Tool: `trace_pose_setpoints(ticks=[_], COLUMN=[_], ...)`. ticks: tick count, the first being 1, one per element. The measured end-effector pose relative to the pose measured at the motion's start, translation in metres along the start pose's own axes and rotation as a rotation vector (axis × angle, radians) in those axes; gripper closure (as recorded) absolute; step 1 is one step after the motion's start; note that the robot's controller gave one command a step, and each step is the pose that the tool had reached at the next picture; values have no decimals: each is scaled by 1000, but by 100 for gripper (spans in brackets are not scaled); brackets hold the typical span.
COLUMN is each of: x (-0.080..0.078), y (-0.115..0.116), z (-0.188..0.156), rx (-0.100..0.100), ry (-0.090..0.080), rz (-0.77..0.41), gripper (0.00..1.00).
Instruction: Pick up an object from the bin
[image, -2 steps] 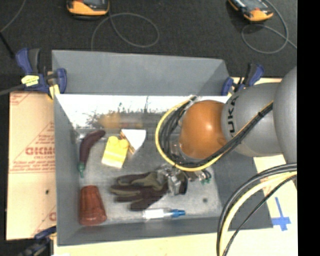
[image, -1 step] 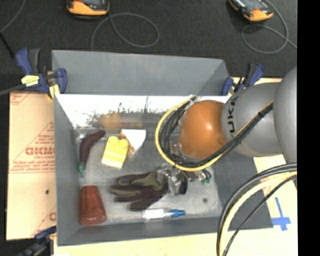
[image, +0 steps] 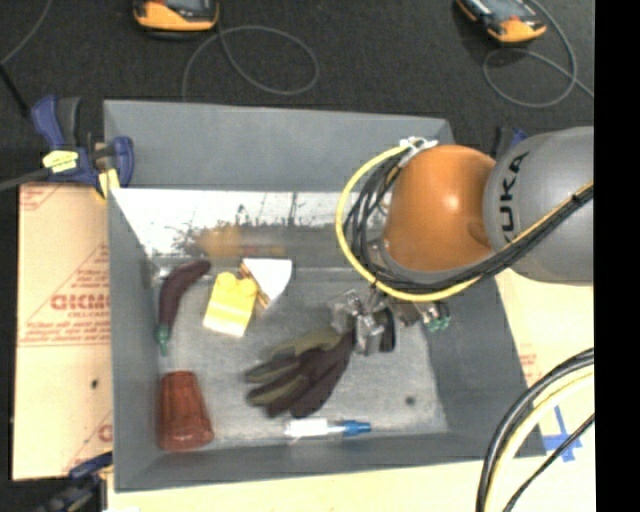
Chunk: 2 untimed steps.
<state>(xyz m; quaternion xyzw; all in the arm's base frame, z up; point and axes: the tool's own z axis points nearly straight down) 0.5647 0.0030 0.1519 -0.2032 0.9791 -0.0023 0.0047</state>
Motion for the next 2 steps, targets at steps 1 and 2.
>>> trace_pose_setpoints(ticks=[1,2], x=[0,-3], y=[0,1], z=[0,-125], rx=[0,3], ry=[0,-6], rz=[0,16], gripper=[100,100])
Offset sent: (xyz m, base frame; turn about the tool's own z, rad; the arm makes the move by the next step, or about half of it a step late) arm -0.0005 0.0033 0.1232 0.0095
